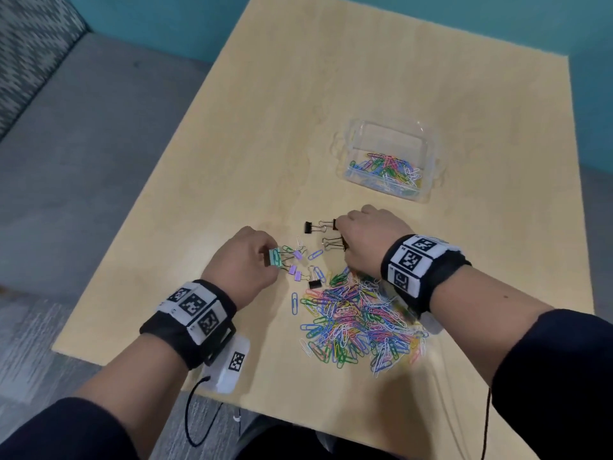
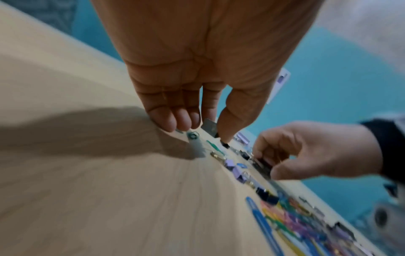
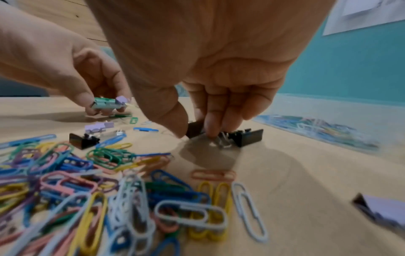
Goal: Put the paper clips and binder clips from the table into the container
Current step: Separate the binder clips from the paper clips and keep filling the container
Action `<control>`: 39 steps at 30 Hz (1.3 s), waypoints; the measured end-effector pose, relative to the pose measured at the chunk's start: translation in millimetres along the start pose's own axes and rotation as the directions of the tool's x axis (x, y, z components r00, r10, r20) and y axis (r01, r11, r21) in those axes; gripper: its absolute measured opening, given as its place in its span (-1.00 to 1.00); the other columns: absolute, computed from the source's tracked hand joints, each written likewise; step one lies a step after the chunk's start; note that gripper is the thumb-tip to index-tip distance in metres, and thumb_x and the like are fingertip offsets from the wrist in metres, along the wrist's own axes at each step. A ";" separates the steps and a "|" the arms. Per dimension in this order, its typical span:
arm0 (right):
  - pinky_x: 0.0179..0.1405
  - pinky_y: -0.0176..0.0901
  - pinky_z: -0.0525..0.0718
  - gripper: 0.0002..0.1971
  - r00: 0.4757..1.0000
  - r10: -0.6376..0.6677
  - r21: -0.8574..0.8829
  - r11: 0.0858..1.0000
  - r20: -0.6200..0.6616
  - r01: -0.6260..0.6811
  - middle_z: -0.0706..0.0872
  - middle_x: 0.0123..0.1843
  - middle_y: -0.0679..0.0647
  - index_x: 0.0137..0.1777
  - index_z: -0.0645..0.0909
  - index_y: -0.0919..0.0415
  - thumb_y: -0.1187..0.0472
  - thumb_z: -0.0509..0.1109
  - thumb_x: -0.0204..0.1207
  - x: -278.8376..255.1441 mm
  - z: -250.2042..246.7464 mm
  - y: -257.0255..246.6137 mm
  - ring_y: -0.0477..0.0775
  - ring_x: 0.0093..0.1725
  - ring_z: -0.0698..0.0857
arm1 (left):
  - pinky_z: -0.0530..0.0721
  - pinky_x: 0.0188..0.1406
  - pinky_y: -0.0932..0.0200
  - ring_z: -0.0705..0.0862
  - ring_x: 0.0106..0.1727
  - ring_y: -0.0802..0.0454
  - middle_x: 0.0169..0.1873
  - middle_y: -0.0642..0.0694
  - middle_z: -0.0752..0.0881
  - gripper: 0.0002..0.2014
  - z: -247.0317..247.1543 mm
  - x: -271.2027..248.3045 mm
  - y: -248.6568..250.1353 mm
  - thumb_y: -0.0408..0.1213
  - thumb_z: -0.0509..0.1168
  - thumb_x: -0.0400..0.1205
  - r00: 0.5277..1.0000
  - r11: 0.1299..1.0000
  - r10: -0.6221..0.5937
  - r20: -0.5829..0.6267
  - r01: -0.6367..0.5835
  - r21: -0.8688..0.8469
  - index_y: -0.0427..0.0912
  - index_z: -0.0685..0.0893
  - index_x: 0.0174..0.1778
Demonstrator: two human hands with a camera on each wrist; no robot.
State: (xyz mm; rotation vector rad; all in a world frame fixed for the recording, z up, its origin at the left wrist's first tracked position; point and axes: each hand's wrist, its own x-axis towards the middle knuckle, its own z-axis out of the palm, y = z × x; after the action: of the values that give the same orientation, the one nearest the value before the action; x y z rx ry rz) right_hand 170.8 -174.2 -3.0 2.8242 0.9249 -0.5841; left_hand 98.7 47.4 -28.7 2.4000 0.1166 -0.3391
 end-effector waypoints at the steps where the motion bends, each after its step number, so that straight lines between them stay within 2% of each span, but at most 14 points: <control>1: -0.15 0.00 0.46 -0.74 1.000 0.021 0.024 0.999 -0.002 -0.021 0.65 0.05 0.13 0.11 0.49 0.18 0.17 0.29 0.42 -1.9 1.3 1.3 0.23 0.07 0.54 | 0.52 -0.22 0.34 0.62 -0.18 0.17 -0.17 0.06 0.61 -0.78 -2.7 -1.0 0.2 -0.30 0.44 0.39 1.000 0.999 -0.015 0.008 0.015 -0.044 0.00 0.68 -0.09; 5: -0.06 0.06 0.53 -0.77 0.993 0.094 0.149 0.985 -0.071 -0.083 0.62 0.03 0.12 0.14 0.50 0.17 0.12 0.25 0.53 -15.1 5.0 -2.7 0.24 0.07 0.53 | 0.55 -0.21 0.25 0.61 -0.26 0.15 -0.33 0.14 0.63 -0.75 -10.3 -5.6 16.4 -0.28 0.45 0.38 0.996 1.000 0.017 0.086 -0.016 -0.015 -0.01 0.71 -0.03; 7: -0.04 0.10 0.56 -0.82 0.988 0.116 0.209 0.974 -0.105 -0.092 0.60 0.00 0.12 0.10 0.50 0.17 0.13 0.23 0.55 -24.1 6.7 -6.6 0.23 0.06 0.52 | 0.59 -0.21 0.19 0.59 -0.31 0.15 -0.38 0.13 0.63 -0.73 -11.1 -8.7 31.5 -0.20 0.45 0.38 0.981 0.996 0.032 0.192 -0.015 -0.089 -0.02 0.71 0.00; 10: -0.04 0.14 0.56 -0.85 0.981 0.149 0.260 0.959 -0.127 -0.112 0.60 -0.03 0.12 0.04 0.51 0.19 0.15 0.23 0.56 -35.7 10.0 -9.0 0.23 0.02 0.52 | 0.48 -0.50 0.22 0.59 -0.46 0.05 -0.39 -0.04 0.75 -0.76 -7.3 -13.6 53.3 -0.20 0.44 0.42 0.894 0.903 -0.028 0.446 0.214 -0.372 -0.15 0.57 -0.08; 13: -0.03 0.13 0.56 -0.77 0.972 0.198 0.289 0.945 -0.129 -0.154 0.61 0.01 0.13 0.17 0.54 0.21 0.19 0.22 0.56 -42.3 10.7 -5.7 0.23 0.03 0.53 | 0.34 -0.55 0.16 0.57 -0.51 -0.09 -0.38 -0.31 0.76 -0.66 -4.3 -13.6 57.1 -0.19 0.39 0.32 0.821 0.782 -0.114 0.560 0.422 -0.459 -0.22 0.44 -0.12; 15: -0.04 0.12 0.57 -0.76 0.968 0.204 0.287 0.945 -0.144 -0.156 0.62 0.01 0.13 0.19 0.54 0.21 0.23 0.21 0.56 -45.0 10.7 -5.1 0.23 0.02 0.53 | 0.32 -0.54 0.15 0.57 -0.50 -0.11 -0.36 -0.34 0.76 -0.60 -9.7 -10.5 48.6 -0.15 0.41 0.22 0.843 0.733 -0.139 0.520 0.441 -0.518 -0.22 0.46 -0.12; 17: -0.12 0.11 0.57 -0.79 0.978 0.147 0.261 0.960 -0.147 -0.106 0.60 -0.04 0.13 0.12 0.57 0.20 0.28 0.23 0.52 -47.1 12.3 -10.3 0.23 -0.02 0.53 | 0.35 -0.53 0.13 0.58 -0.45 -0.11 -0.37 -0.26 0.75 -0.61 -18.8 -7.1 35.8 -0.06 0.43 0.18 0.912 0.762 -0.186 0.366 0.369 -0.532 -0.17 0.52 -0.19; 19: -0.26 0.07 0.53 -0.80 0.989 0.053 0.205 0.978 -0.141 -0.023 0.58 -0.11 0.14 0.03 0.59 0.19 0.33 0.30 0.42 -47.7 17.2 -18.7 0.25 -0.09 0.51 | 0.47 -0.48 0.13 0.61 -0.40 -0.06 -0.35 -0.12 0.72 -0.70 -24.9 -3.8 21.0 -0.07 0.44 0.31 0.964 0.881 -0.230 0.134 0.265 -0.392 -0.11 0.55 -0.19; 21: -0.35 0.01 0.45 -0.78 0.991 -0.003 0.148 0.989 -0.132 0.023 0.57 -0.16 0.13 -0.03 0.61 0.18 0.38 0.35 0.32 -46.0 23.8 -25.2 0.24 -0.14 0.49 | 0.54 -0.35 0.11 0.64 -0.28 0.02 -0.29 0.03 0.69 -0.80 -23.9 0.6 7.6 -0.10 0.42 0.45 0.976 0.972 -0.210 -0.053 0.202 -0.122 -0.04 0.54 -0.14; 26: -0.39 -0.06 0.30 -0.77 0.997 -0.033 -0.008 0.999 -0.068 0.032 0.57 -0.22 0.09 -0.10 0.68 0.14 0.32 0.45 0.23 -45.3 29.8 -33.6 0.20 -0.21 0.48 | 0.58 -0.09 0.03 0.61 -0.04 -0.10 -0.01 -0.06 0.57 -0.73 -11.0 -4.1 -5.1 -0.13 0.34 0.56 0.982 0.985 0.010 -0.186 0.023 0.173 -0.05 0.60 0.16; 28: -0.32 -0.01 0.37 -0.65 0.999 0.002 0.000 1.000 -0.053 -0.002 0.61 -0.11 0.13 0.11 0.65 0.17 0.31 0.39 0.29 -44.3 28.7 -32.1 0.24 -0.12 0.51 | 0.61 -0.15 -0.01 0.63 -0.08 -0.18 -0.05 -0.11 0.58 -0.72 -5.2 -15.8 -0.3 -0.21 0.22 0.63 0.984 0.970 0.094 -0.150 -0.056 0.237 -0.03 0.61 0.26; 30: -0.22 0.02 0.44 -0.57 0.997 0.053 0.027 0.998 -0.054 -0.052 0.61 0.01 0.16 0.27 0.55 0.21 0.32 0.32 0.36 -42.8 25.8 -28.1 0.26 -0.02 0.51 | 0.63 -0.24 0.00 0.65 -0.16 -0.19 -0.11 -0.10 0.59 -0.64 2.5 -30.2 7.3 -0.22 0.12 0.66 0.987 0.938 0.157 -0.015 -0.144 0.316 0.06 0.52 0.38; 34: -0.22 0.02 0.38 -0.51 0.998 0.038 0.032 0.999 -0.051 -0.036 0.58 0.04 0.18 0.30 0.47 0.19 0.36 0.30 0.32 -41.1 20.0 -33.3 0.26 -0.02 0.50 | 0.46 -0.36 0.11 0.63 -0.15 -0.13 -0.13 -0.01 0.54 -0.49 16.6 -44.5 14.7 -0.21 0.00 0.68 0.971 0.844 0.140 0.191 -0.218 0.489 0.25 0.19 0.55; 39: -0.25 0.01 0.32 -0.49 0.997 -0.005 0.026 1.000 -0.075 0.007 0.58 -0.02 0.20 0.28 0.51 0.17 0.39 0.30 0.28 -36.7 18.3 -40.2 0.28 -0.05 0.52 | 0.42 -0.35 0.10 0.63 -0.12 -0.13 -0.06 0.00 0.59 -0.43 19.8 -46.8 13.2 -0.22 -0.05 0.66 0.952 0.786 0.113 0.286 -0.261 0.560 0.29 0.01 0.58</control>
State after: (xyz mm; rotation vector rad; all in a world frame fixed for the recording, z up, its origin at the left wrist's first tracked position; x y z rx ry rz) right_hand 114.0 -165.8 -4.9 2.8856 0.9447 -0.4981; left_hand 51.8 24.7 -21.7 2.9293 -0.4020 -0.6435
